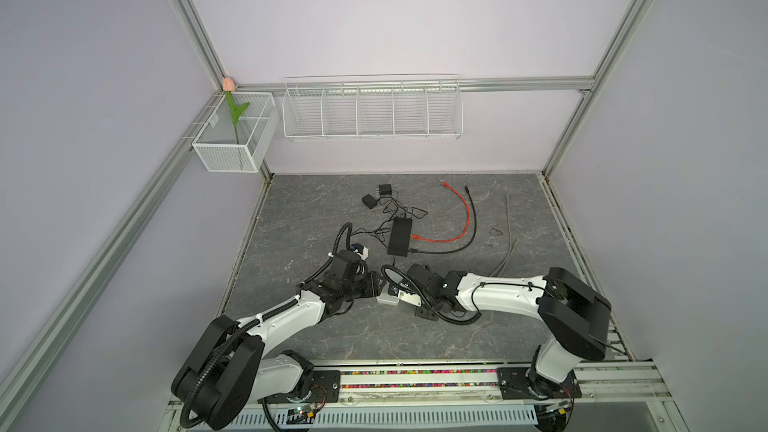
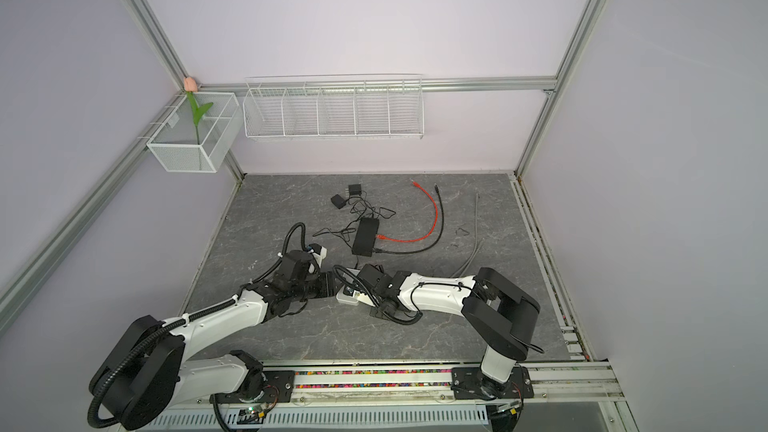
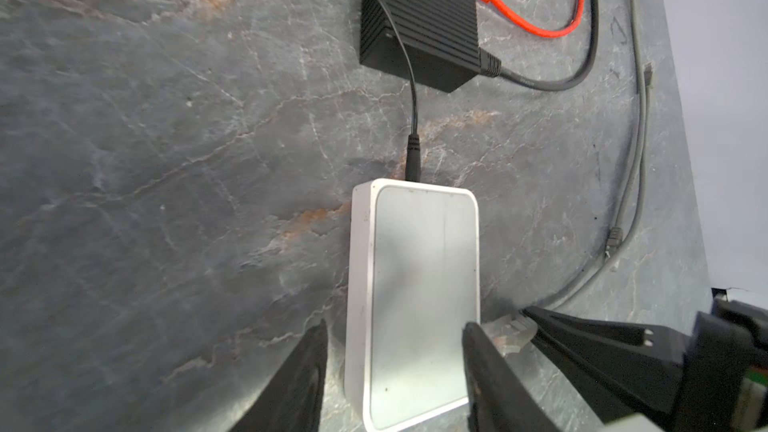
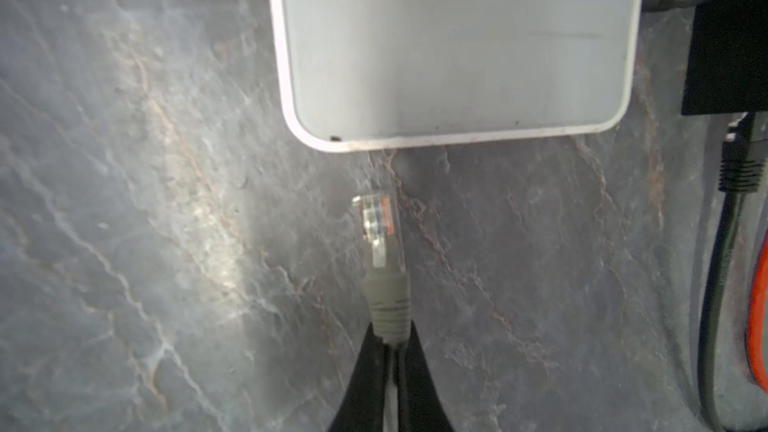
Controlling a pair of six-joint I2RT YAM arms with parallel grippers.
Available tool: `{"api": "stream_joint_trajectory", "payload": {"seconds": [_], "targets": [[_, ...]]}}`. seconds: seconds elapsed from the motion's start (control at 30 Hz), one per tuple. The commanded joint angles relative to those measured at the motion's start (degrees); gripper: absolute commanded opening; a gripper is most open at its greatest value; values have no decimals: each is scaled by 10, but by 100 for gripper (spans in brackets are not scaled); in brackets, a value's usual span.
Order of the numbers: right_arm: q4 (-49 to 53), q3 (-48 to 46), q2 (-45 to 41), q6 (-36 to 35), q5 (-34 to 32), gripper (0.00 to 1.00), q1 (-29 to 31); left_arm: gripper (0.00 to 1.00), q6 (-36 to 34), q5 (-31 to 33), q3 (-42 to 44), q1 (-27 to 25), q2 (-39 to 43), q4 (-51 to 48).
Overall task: Insert the plug into the switch port
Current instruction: 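Grasp the router with the left gripper while the right brings the plug to it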
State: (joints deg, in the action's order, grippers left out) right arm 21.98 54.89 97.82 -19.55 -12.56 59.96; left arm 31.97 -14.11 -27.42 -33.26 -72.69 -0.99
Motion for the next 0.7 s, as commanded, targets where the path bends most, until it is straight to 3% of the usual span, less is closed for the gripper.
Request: {"api": "stream_joint_trajectory", "payload": {"seconds": [0.0, 0.67], "targets": [[7, 13, 15, 26, 30, 7, -2, 50, 8, -23, 11, 3, -15, 37], [32, 51, 53, 42, 60, 7, -2, 44, 24, -42, 70, 3, -10, 114]]}}
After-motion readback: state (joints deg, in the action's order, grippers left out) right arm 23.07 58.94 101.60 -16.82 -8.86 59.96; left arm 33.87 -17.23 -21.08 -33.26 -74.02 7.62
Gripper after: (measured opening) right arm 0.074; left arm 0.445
